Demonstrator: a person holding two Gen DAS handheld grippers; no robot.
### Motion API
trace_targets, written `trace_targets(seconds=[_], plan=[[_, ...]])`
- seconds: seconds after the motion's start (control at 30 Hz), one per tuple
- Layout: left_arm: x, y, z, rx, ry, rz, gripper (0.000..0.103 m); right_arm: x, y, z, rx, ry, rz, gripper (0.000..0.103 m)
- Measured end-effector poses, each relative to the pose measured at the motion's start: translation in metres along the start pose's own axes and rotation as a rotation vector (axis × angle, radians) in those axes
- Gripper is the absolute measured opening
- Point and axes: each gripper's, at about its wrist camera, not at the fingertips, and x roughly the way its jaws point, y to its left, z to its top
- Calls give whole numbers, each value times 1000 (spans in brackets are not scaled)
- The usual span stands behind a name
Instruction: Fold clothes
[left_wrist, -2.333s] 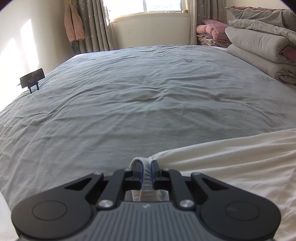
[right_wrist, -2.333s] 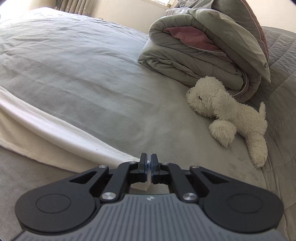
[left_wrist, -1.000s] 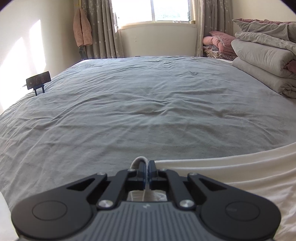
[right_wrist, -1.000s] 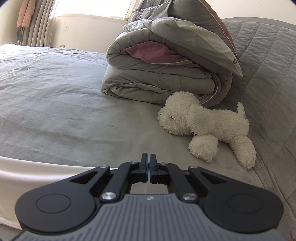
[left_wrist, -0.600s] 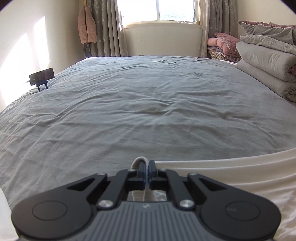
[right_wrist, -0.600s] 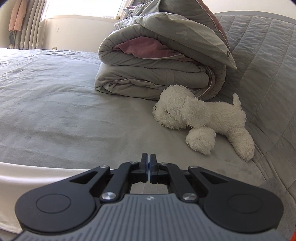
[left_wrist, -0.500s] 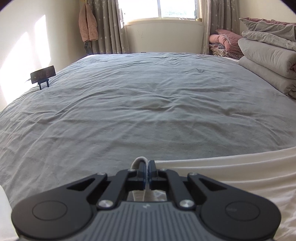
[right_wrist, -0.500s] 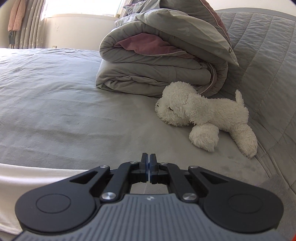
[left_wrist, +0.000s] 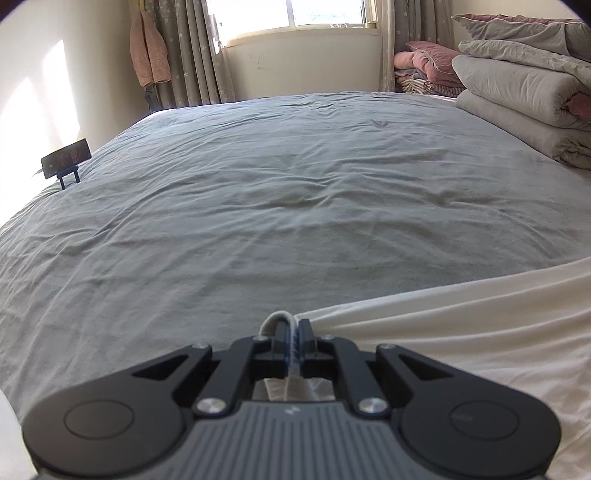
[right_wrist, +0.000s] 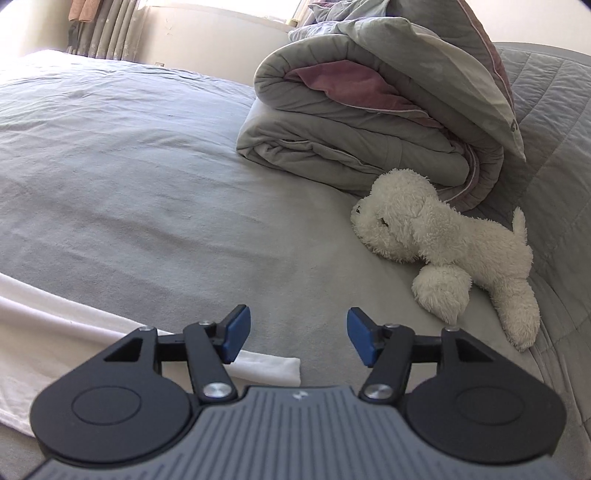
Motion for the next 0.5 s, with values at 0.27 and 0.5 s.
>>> trace_targets(seconds=[0.27, 0.5], plan=[[0, 0, 0, 13, 3, -9, 5, 13, -4, -13, -72, 84, 75, 62], [1, -6, -3, 70, 5, -22, 5, 27, -18, -14, 11, 123, 161, 61]])
